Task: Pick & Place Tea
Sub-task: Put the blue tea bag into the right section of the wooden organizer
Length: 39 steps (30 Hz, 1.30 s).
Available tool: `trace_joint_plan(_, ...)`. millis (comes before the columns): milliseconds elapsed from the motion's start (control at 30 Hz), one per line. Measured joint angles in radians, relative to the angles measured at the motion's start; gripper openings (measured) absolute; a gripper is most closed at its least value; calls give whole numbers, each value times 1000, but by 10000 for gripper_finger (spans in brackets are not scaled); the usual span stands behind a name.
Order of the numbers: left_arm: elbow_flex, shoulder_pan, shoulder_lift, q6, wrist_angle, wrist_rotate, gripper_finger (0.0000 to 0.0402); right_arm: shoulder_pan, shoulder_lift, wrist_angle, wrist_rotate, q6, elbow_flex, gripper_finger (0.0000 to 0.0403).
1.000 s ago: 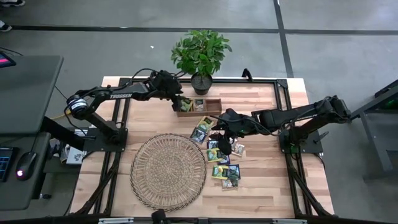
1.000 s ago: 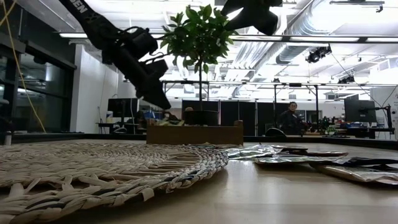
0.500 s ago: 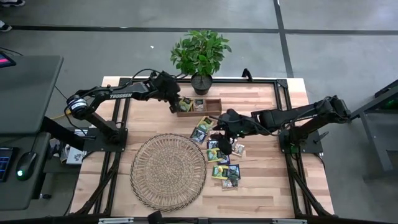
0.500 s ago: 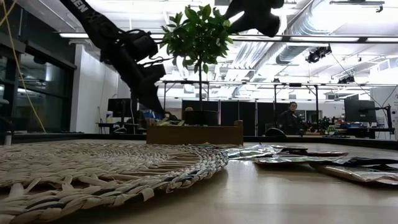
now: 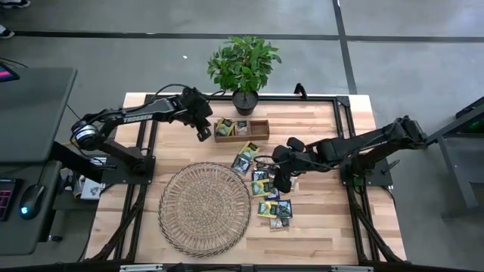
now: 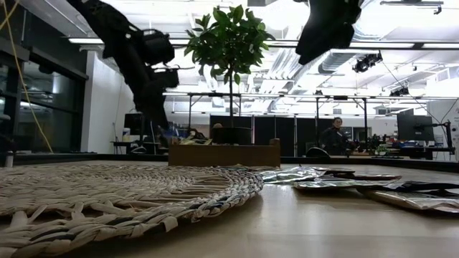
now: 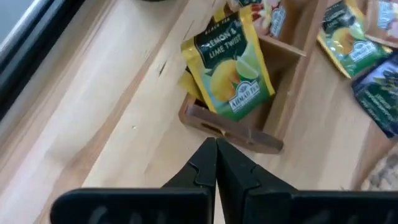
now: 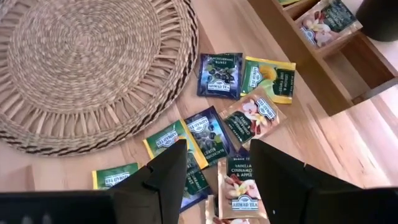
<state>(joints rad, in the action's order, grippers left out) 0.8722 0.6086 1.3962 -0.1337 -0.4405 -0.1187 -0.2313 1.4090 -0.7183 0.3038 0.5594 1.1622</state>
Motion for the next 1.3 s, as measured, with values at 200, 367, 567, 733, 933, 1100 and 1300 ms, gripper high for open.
trace_joint_plan(200, 0, 0, -94, -12, -86, -24, 0, -49, 0, 6, 56, 78, -8, 171)
trace_joint_plan(367, -54, -67, -177, 21, -97, -55, 0, -94, -1, 118, 41, 186, -123, 171)
trace_joint_plan(567, -156, -248, -249, 153, 13, -24, 0, -151, -1, 358, 5, 331, -270, 171)
trace_joint_plan(733, -215, -423, -256, 266, 165, 41, 0, -158, -1, 465, 28, 356, -316, 171)
trace_joint_plan(933, -268, -575, -203, 386, 349, 156, 0, -110, 3, 528, 72, 288, -323, 171)
trace_joint_plan(1100, -274, -621, -154, 441, 402, 214, 0, -51, 27, 583, 56, 217, -323, 171)
trace_joint_plan(1300, -275, -622, -69, 467, 508, 184, 0, 23, 119, 733, -30, 128, -323, 171)
